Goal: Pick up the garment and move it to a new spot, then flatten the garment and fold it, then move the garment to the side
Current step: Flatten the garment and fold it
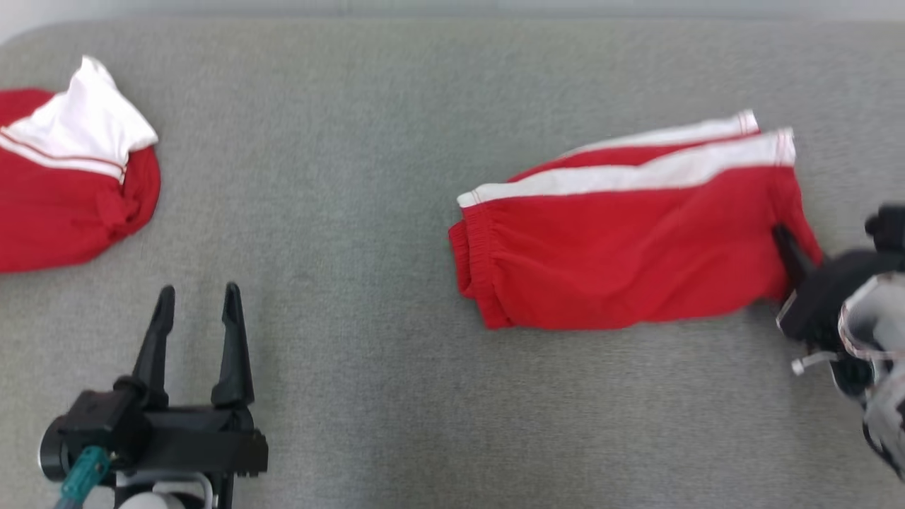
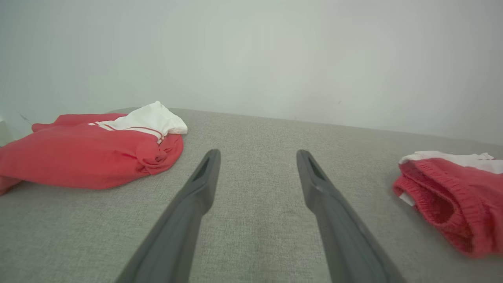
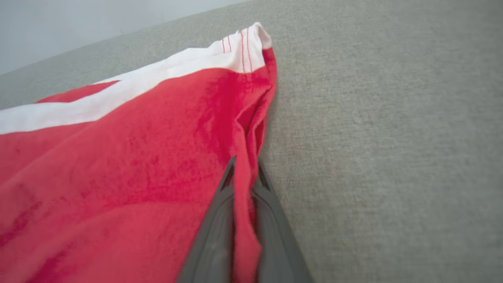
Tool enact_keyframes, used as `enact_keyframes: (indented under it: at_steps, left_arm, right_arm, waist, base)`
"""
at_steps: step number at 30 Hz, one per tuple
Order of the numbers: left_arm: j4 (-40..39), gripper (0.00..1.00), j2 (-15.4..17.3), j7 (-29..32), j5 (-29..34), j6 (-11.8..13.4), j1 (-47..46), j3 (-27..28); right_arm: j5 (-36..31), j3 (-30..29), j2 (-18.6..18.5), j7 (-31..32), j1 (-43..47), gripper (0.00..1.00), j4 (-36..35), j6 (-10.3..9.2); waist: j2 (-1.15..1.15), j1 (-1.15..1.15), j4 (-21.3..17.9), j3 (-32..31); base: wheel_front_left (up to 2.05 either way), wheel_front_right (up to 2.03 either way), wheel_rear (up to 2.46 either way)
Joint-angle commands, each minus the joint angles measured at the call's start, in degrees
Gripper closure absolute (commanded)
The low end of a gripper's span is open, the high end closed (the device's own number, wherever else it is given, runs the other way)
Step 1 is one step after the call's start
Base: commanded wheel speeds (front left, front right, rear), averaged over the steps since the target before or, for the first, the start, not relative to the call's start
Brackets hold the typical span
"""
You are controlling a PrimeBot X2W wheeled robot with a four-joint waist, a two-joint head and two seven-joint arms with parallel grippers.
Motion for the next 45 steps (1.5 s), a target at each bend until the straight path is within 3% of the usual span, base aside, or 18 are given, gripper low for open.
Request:
enact_keyframes:
  at_steps: [1, 12, 21, 26, 34, 45]
  left_arm:
    - [0.3, 0.00, 0.0, 0.0, 0.7, -0.5, 1.6, 0.3]
    - [0.6, 0.00, 0.0, 0.0, 1.3, -1.2, 5.0, 1.4]
    - [0.9, 0.00, 0.0, 0.0, 0.4, -0.9, 4.4, 0.9]
    - [1.3, 0.00, 0.0, 0.0, 0.1, -1.2, 4.9, 1.5]
    - [1.4, 0.00, 0.0, 0.0, -0.4, -1.3, 4.9, 1.3]
    - [1.3, 0.00, 0.0, 0.0, -1.4, -0.7, 4.6, 0.1]
  right_arm:
    - [1.5, 0.3, -1.5, -1.2, 3.4, 1.00, -1.1, -0.13]
    - [5.7, -0.9, -7.3, -5.0, 12.5, 1.00, -3.7, -0.13]
    - [1.5, -1.2, -6.0, -6.9, 9.0, 1.00, -5.1, -0.13]
    - [-2.9, -4.4, -4.3, -7.1, 7.7, 1.00, -10.9, -0.13]
    - [-11.7, -10.6, 1.0, -7.0, 13.0, 1.00, -21.4, -0.13]
    - [-22.8, -15.6, 12.7, -7.0, 20.0, 1.00, -22.6, -0.13]
  waist:
    - [0.00, 0.00, -2.7, -3.8]
    - [0.00, 0.00, -6.1, -7.2]
    - [0.00, 0.00, -6.8, -7.6]
    - [0.00, 0.00, -7.1, -8.7]
    - [0.00, 0.00, -6.5, -9.2]
    - [0.00, 0.00, -4.2, -8.5]
  base:
    - [0.00, 0.00, 0.00]
    - [0.00, 0.00, 0.00]
    - [0.00, 0.00, 0.00]
    - [0.00, 0.00, 0.00]
    - [0.00, 0.00, 0.00]
    - [0.00, 0.00, 0.00]
